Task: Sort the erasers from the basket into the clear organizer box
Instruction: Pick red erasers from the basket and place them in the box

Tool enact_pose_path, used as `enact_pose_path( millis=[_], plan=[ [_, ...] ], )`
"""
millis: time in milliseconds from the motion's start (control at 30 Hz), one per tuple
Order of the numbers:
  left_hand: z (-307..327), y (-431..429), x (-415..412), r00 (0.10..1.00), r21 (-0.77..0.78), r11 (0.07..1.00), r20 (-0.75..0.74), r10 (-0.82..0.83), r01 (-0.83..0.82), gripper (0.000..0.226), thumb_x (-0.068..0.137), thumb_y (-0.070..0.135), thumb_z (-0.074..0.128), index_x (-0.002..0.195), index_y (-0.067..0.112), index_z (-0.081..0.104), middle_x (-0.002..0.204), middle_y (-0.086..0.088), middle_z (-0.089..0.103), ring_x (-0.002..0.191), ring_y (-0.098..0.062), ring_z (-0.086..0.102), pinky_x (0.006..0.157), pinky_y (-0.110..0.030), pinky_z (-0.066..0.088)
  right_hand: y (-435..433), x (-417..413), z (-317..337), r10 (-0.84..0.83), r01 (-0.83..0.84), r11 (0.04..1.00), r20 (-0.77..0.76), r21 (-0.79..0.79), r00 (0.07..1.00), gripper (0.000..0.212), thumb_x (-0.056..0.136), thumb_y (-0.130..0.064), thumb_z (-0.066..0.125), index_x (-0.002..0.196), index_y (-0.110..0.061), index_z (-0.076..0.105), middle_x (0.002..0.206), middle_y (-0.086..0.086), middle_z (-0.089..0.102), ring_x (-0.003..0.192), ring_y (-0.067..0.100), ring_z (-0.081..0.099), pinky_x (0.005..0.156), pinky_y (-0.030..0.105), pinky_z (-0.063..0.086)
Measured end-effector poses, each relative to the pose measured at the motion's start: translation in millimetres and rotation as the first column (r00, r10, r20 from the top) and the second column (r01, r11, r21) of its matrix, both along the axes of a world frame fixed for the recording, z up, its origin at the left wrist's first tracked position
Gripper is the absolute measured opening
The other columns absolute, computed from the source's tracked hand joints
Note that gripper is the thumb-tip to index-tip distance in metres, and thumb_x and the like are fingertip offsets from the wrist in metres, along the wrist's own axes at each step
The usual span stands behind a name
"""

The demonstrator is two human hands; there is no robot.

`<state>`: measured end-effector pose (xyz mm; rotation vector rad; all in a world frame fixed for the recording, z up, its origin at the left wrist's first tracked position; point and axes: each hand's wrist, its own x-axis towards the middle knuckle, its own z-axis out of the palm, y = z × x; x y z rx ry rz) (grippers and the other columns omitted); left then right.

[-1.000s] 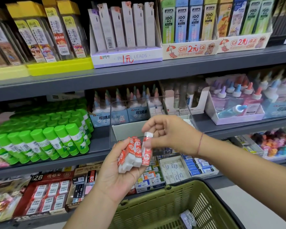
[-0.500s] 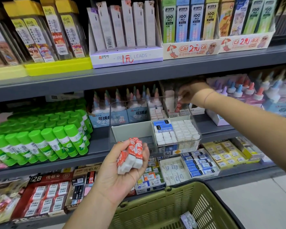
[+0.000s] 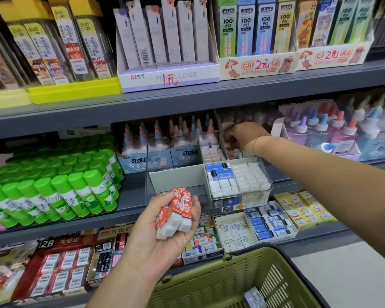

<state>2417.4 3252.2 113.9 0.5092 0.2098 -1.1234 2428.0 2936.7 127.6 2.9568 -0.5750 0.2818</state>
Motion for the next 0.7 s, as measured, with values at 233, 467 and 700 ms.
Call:
enact_pose_path(
  millis=[233,467,700],
  plan=[
    [0.4,-2.0,-0.7,1.0,-0.006,1.0,0.004,0.002,-0.002,0.066,0.055,0.001,0.077,0.118,-0.001,0.056,0.108,-0.028,0.063,0.084,-0.036,0.065,0.054,-0.037,0.056,2.3,1.5,-1.5,-0.033,0.026,0.993,-0.058,-0.113,0.998,0.038,0.088,0.002,0.05,0.122,-0.013,0.057,0.108,0.015,0.065,0.094,0.033,0.063,0.074,0.031,0.048],
    [2.1,0.0,-2.9,1.0,-0.009,1.0,-0.011,0.015,-0.015,0.069,0.054,0.0,0.077,0.12,-0.002,0.055,0.107,-0.028,0.063,0.084,-0.037,0.065,0.055,-0.037,0.056,37.2,-28.9,22.1,-0.059,0.059,0.998,0.008,0.017,0.998,0.033,0.094,-0.029,0.054,0.125,-0.018,0.059,0.128,0.01,0.056,0.111,0.031,0.056,0.092,0.036,0.048],
    [4.2,-0.7,-6.2,0.998,-0.001,1.0,0.061,0.02,-0.02,0.064,0.057,0.004,0.076,0.118,-0.001,0.055,0.099,-0.026,0.066,0.079,-0.033,0.068,0.06,-0.038,0.058,164.6,-101.1,26.8,0.32,-0.534,0.673,0.45,0.511,0.834,0.05,0.066,-0.05,0.077,0.108,-0.031,0.057,0.098,-0.014,0.053,0.09,0.002,0.053,0.08,0.015,0.043]
  ],
)
